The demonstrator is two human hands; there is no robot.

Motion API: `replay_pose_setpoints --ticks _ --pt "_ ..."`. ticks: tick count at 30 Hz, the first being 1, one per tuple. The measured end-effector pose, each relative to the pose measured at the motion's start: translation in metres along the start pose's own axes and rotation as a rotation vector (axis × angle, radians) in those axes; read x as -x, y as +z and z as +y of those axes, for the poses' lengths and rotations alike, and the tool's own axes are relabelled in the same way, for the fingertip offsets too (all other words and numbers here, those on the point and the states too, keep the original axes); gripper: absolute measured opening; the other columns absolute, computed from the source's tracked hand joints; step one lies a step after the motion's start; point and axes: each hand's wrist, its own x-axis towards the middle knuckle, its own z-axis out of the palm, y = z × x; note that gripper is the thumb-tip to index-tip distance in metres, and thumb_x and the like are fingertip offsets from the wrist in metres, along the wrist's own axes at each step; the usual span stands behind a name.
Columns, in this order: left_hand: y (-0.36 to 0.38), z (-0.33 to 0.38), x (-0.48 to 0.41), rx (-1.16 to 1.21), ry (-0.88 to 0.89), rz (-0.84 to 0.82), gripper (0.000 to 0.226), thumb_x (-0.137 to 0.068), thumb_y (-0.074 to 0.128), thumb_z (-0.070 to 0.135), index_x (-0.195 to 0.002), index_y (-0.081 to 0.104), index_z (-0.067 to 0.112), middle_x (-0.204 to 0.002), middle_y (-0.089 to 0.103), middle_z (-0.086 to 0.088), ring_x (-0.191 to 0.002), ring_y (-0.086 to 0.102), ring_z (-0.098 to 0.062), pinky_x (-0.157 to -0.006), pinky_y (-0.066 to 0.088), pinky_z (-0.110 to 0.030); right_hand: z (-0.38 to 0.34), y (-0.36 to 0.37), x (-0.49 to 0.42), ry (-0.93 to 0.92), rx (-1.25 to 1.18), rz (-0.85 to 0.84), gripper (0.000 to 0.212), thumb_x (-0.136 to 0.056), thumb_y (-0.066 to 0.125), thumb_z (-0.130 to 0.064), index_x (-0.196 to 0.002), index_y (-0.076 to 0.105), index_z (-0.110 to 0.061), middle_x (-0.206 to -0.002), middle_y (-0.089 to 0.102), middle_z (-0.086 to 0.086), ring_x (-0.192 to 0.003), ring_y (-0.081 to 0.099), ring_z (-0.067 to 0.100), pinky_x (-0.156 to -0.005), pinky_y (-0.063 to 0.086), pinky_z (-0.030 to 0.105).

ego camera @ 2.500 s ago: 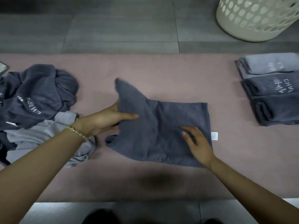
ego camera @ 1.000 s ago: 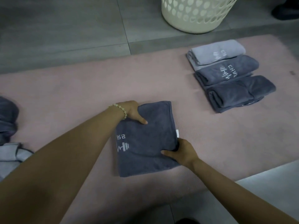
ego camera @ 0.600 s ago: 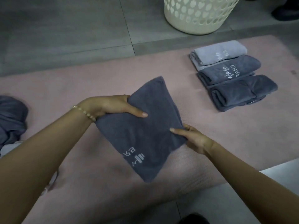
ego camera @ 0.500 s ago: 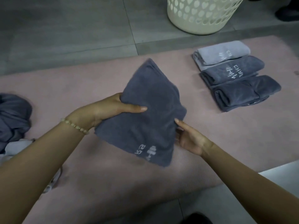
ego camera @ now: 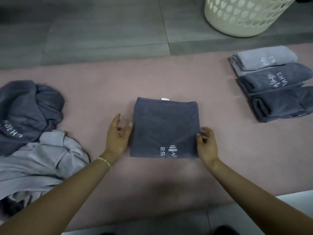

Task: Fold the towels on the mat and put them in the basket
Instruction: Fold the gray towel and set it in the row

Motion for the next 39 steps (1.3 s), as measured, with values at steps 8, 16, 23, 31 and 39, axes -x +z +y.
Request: replay_pose_setpoints --ticks 8,16,23,31,39 --pt "0.029 -0.046 0.014 -0.974 0.808 -0.467 0.099 -0.068 0.047 0.077 -0.148 0.018 0.027 -0.155 0.024 0.001 -0.141 0.017 -0.022 -0.114 0.007 -0.04 0.008 0.024 0.01 -0.707 0.633 -0.456 0.074 -0.088 0.02 -0.07 -0.145 0.034 -0.026 -0.155 0.026 -0.004 -0.144 0.012 0.008 -0.12 0.011 0.038" --pt "0.039 -0.024 0.003 -0.996 0.783 -0.435 0.081 -0.064 0.083 0.034 -0.135 0.05 0.011 -0.136 0.053 -0.013 -0.121 0.054 -0.037 -0.094 0.047 -0.049 0.012 0.019 -0.005 -0.779 0.858 -0.579 0.093 -0.071 0.053 -0.07 -0.148 0.025 -0.027 -0.157 0.021 -0.004 -0.144 0.015 0.012 -0.118 0.012 0.035" --pt "-0.001 0.057 -0.022 -0.682 0.299 -0.988 0.025 -0.093 0.056 0.032 -0.073 0.06 0.016 -0.072 0.056 0.006 -0.061 0.049 0.008 -0.061 0.037 -0.011 -0.071 -0.009 -0.022 -0.421 0.781 -0.873 0.018 -0.084 0.07 -0.031 -0.092 0.068 -0.014 -0.084 0.068 -0.003 -0.075 0.062 0.011 -0.072 0.046 0.026" --pt "-0.013 0.039 -0.037 -0.142 0.021 -0.481 0.032 -0.079 0.074 0.021 -0.109 0.066 0.014 -0.089 0.064 -0.002 -0.082 0.058 -0.01 -0.065 0.042 -0.001 -0.088 -0.021 -0.055 0.056 0.458 -0.984 0.027 -0.075 0.078 -0.027 -0.098 0.073 -0.015 -0.1 0.073 -0.002 -0.094 0.066 0.011 -0.089 0.05 0.022" --pt "0.024 0.014 -0.011 -0.021 0.05 -0.091 0.059 -0.081 0.071 0.033 -0.13 0.044 0.015 -0.111 0.053 0.004 -0.099 0.051 -0.01 -0.084 0.04 -0.013 -0.029 0.001 -0.055 -0.048 0.094 -0.409 0.021 -0.077 0.077 -0.023 -0.091 0.066 -0.013 -0.089 0.067 -0.002 -0.087 0.062 0.012 -0.075 0.047 0.012"
